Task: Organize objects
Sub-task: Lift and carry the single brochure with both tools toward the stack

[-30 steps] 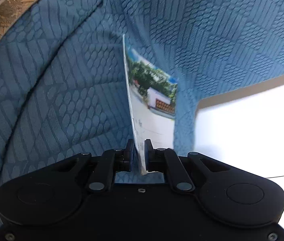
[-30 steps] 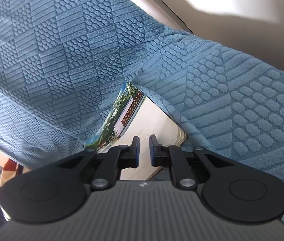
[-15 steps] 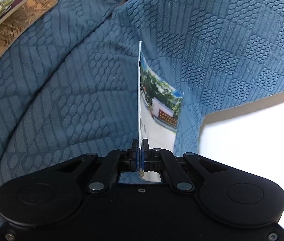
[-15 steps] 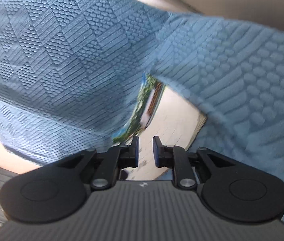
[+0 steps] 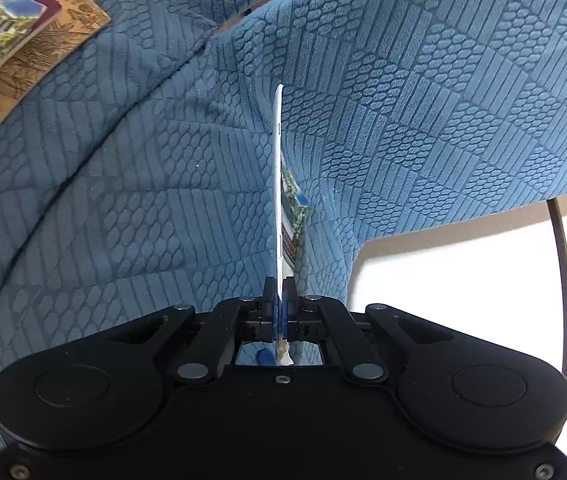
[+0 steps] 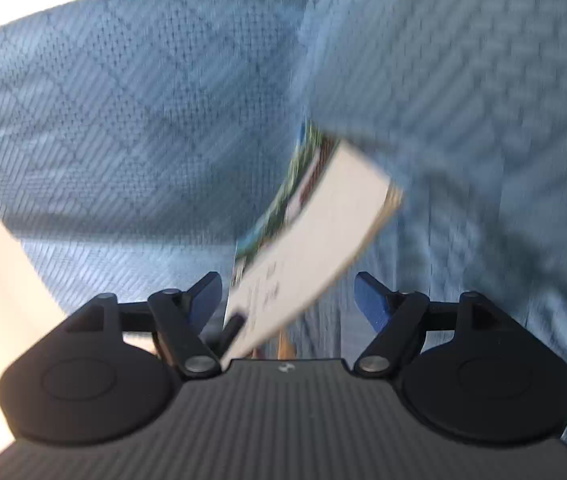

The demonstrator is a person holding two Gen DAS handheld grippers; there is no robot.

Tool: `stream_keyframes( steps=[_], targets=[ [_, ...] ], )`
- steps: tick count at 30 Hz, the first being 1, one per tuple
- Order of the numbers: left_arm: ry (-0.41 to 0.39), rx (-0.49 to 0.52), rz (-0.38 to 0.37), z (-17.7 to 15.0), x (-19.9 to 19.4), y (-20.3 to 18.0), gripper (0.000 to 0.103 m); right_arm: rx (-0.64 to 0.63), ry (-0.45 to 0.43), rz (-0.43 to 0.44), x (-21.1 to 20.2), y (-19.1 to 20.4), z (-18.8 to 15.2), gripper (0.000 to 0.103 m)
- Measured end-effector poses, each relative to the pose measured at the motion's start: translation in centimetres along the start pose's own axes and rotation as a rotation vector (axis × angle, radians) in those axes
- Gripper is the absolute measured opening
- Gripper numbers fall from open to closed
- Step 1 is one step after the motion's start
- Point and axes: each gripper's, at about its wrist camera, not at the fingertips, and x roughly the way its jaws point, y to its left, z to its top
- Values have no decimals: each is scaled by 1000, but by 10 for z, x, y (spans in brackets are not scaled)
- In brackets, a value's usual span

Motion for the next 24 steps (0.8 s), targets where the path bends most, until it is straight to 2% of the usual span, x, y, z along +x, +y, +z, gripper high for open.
stream_keyframes(
  steps=[2,4,6,7,12,17,19,24],
  targets=[
    [-1,1,-6,2,-6,1,1,-11,-33,-21,-1,2,2,67],
    [0,-4,-11,3,-13,3,1,-23,-31,-43,2,3,2,50],
    [6,-8,-19,4,-20,6,1,-61,-29,-84,6,8,1,22],
    [8,-5,-19,4,-23,7,1,-80,-30,-100,6,9,1,16],
    [15,0,-31,7,-40,14,1,-172,-15,-110,1,22,-9,10],
    [39,-16,-40,11,-67,21,1,-243,4,-104,-8,44,-23,8],
    [32,23,-25,11,-81,22,1,-293,13,-120,-10,56,-32,8],
    [43,-14,-58,11,-111,38,2,-376,52,-169,-17,79,-56,8]
  ],
)
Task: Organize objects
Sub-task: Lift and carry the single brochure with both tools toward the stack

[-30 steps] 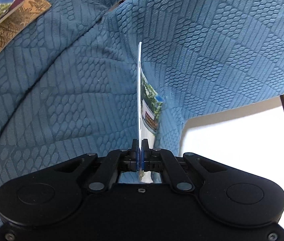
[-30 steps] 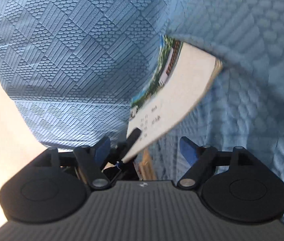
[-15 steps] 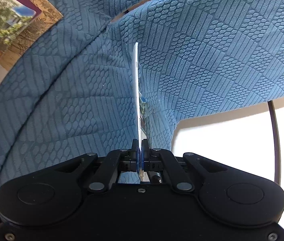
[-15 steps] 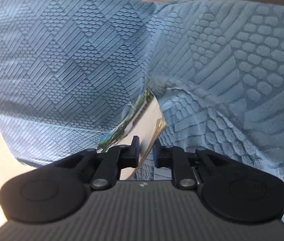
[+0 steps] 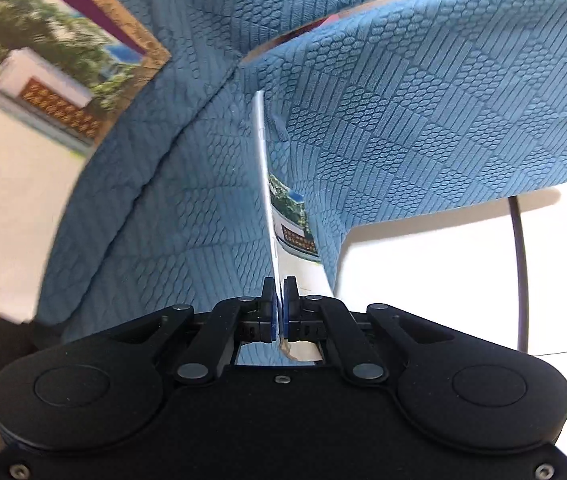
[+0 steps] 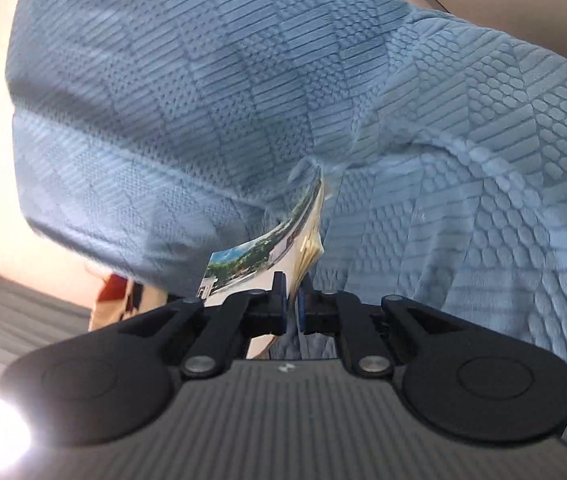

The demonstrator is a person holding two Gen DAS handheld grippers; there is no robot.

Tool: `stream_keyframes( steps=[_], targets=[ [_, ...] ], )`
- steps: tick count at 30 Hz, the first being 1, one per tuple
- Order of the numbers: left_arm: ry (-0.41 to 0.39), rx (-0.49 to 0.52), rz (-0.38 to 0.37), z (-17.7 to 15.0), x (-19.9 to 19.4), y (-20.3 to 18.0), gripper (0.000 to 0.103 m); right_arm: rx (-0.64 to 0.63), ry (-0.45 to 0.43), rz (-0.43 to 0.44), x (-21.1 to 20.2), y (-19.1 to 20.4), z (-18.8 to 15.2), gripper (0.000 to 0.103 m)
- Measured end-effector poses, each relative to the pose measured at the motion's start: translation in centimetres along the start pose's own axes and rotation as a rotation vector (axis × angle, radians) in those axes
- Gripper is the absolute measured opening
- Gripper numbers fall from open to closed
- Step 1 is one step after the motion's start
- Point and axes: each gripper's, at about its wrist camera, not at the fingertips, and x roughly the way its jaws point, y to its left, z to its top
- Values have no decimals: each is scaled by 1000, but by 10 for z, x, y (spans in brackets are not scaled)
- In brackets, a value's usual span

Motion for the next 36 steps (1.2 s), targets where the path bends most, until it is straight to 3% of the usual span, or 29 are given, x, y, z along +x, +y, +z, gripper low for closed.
stream_keyframes(
  steps=[10,22,36],
  targets=[
    [-12,-33,-58,10,-59,4,2,-158,-19,-35,-18,83,-19,6],
    [-44,51,-118,40,-128,-12,3,-231,-57,-18,-24,155,-46,6],
    [-95,72,-123,59,-184,32,4,-314,-4,-5,1,204,-94,6]
  ],
)
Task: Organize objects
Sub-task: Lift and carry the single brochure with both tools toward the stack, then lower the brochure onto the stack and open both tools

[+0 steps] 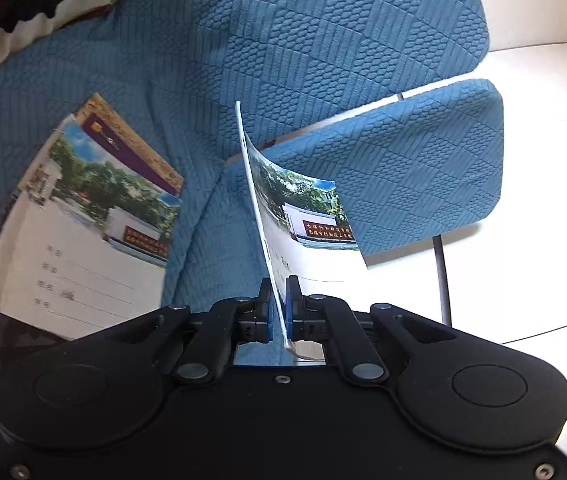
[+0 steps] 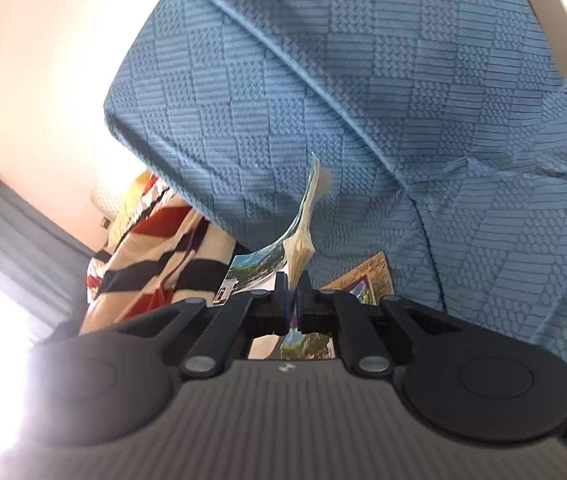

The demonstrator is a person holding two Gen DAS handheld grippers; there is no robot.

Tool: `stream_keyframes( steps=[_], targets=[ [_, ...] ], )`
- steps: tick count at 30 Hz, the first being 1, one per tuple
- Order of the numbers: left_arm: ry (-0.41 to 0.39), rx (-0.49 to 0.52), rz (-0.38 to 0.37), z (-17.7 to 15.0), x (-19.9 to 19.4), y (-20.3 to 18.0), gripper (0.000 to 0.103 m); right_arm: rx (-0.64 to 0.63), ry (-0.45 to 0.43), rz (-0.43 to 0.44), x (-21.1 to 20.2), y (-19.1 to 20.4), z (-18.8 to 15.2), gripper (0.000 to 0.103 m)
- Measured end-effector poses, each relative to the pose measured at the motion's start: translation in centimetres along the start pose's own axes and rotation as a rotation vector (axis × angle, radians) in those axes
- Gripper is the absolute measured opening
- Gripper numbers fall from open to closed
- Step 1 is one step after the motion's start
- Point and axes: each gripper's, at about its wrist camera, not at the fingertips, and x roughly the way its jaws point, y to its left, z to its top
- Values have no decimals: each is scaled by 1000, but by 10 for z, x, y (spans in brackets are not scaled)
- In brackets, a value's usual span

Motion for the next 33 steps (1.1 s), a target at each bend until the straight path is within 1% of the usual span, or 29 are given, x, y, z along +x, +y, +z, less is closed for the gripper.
stream_keyframes(
  steps=[4,12,17,20,23,28,30,33],
  targets=[
    [-4,-13,21,3,-8,21,5,-7,31,-10,14,6,-15,6],
    [22,-13,73,24,-7,60,5,-35,79,-40,46,17,-43,6],
    [32,-20,132,29,-4,83,5,-81,107,-76,68,22,-59,6],
    [44,-21,180,30,-2,92,5,-65,131,-97,78,19,-70,6],
    [43,1,204,31,0,95,6,-61,158,-112,83,18,-79,6],
    [75,-45,250,32,11,110,5,-84,191,-142,90,16,-87,6],
    [80,-45,255,31,13,112,5,-102,201,-154,92,15,-90,6],
    [88,-44,294,29,16,115,5,-101,211,-177,94,12,-94,7]
  ],
)
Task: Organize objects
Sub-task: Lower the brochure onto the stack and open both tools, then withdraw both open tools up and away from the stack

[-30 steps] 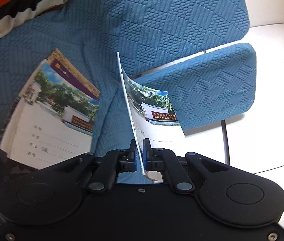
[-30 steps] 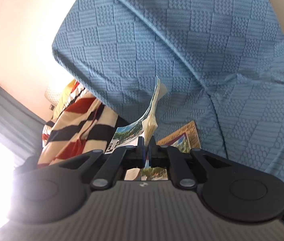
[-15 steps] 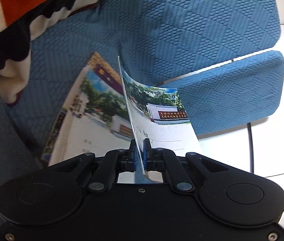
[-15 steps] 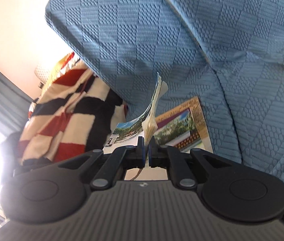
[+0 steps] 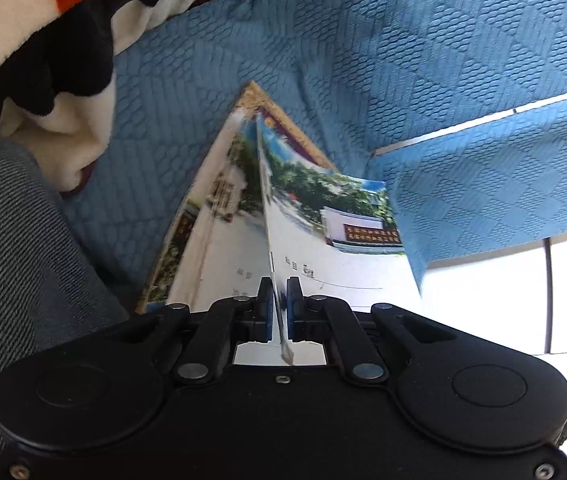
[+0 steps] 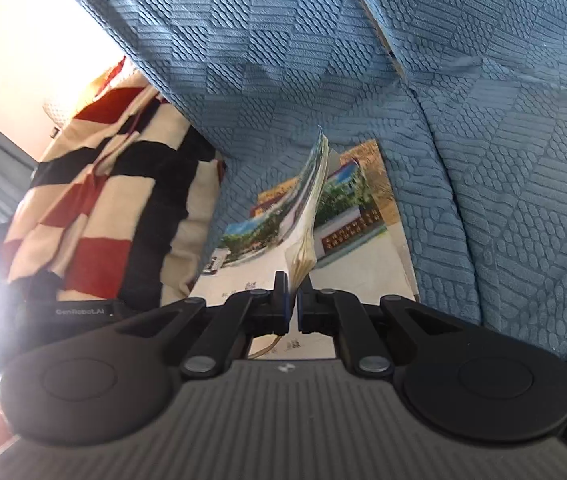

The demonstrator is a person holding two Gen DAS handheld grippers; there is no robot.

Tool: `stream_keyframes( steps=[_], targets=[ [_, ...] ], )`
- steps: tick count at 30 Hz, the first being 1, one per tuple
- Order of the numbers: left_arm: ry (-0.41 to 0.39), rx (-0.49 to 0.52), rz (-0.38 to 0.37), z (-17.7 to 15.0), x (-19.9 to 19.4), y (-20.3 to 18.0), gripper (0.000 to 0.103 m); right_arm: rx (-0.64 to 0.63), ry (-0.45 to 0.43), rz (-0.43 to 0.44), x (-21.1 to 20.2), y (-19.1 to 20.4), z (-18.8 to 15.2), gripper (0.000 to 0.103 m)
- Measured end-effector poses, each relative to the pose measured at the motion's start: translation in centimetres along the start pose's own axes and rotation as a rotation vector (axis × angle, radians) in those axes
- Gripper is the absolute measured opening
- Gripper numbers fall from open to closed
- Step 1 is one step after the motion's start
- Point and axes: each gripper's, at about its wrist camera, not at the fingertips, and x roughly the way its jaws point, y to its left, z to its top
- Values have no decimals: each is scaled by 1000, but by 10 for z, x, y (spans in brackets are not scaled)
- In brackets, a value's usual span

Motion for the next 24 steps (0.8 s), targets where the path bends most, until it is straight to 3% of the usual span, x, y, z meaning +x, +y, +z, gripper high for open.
stream_keyframes(
  steps=[5,10,12,14,19,24],
  targets=[
    [16,-19,36,-1,5,4,5,42,59,-15,8,-6,-8,10],
    [20,19,64,-4,3,1,21,23,125,-67,15,-4,-10,15],
    [13,40,83,-6,-1,-1,24,33,159,-95,16,-6,-11,39],
    [12,51,93,-9,-6,-3,35,52,181,-124,15,-9,-13,55],
    [-20,116,115,-16,-24,-18,43,25,214,-162,3,-9,-20,56],
    [-73,200,118,-20,-50,-46,46,-35,183,-166,-18,0,-2,56]
  ],
)
